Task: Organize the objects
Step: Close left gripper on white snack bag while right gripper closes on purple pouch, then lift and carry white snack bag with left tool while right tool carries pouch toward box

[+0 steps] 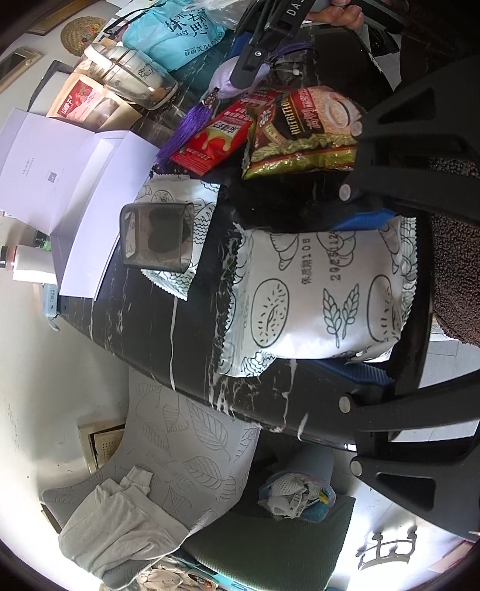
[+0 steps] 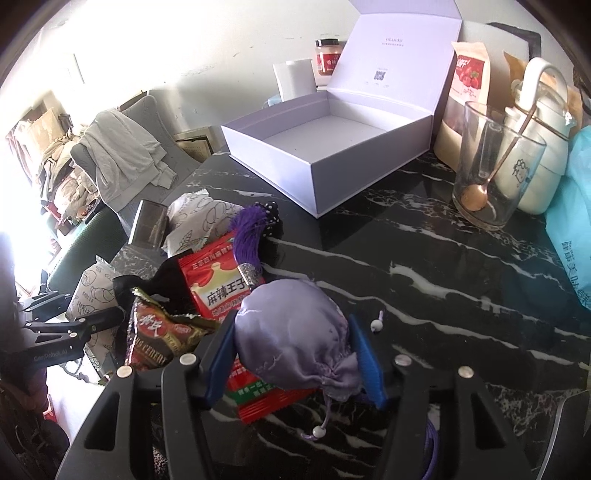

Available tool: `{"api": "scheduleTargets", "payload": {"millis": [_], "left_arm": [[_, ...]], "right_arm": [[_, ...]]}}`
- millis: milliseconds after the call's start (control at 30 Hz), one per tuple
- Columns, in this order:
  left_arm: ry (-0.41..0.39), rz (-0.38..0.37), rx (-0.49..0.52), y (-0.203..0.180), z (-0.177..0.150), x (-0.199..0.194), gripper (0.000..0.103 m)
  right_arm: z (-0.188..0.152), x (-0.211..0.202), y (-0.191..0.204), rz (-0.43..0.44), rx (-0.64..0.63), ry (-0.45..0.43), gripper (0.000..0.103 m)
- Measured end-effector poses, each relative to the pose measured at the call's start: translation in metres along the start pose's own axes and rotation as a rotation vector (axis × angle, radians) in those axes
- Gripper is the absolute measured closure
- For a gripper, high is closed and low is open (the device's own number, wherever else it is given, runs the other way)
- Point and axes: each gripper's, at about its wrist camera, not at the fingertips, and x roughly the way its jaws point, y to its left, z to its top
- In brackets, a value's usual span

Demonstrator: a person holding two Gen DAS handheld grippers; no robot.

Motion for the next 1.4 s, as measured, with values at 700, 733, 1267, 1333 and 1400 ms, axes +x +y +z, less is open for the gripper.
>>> {"api": "scheduleTargets", "payload": {"millis": [700,733,1267,1333,1400], "left_arm": [[-0.145,-0.026,-0.007,-0.010,-0.004,-0.072,0.048],[-0.153,-0.026,-0.002,-0.012,-0.002,-0.076,0.048],[-0.199,-0.047,0.102,-0.043,0.061,-0.100,0.048],[-0.205,-0.051,0.118,-0.049,0.073,-0.101,0.048],[-0.210,-0.051,0.129,-0.052,0.085,-0.100,0.048]], "right_arm": [[-0.007,-0.061,0.029,0.014,-0.105,-0.118,0.045],[-0.006,-0.064,0.031,0.016,-0.113,-0.126,0.045],[0.028,-0.088,0.040,0.037,-0.184,-0.194,0.045],[0.036,-0.090,0.039,0.043,-0.184,-0.203,0.045],[0.044,-0.092,0.037,0.041,-0.184,-0.212,0.045]]}}
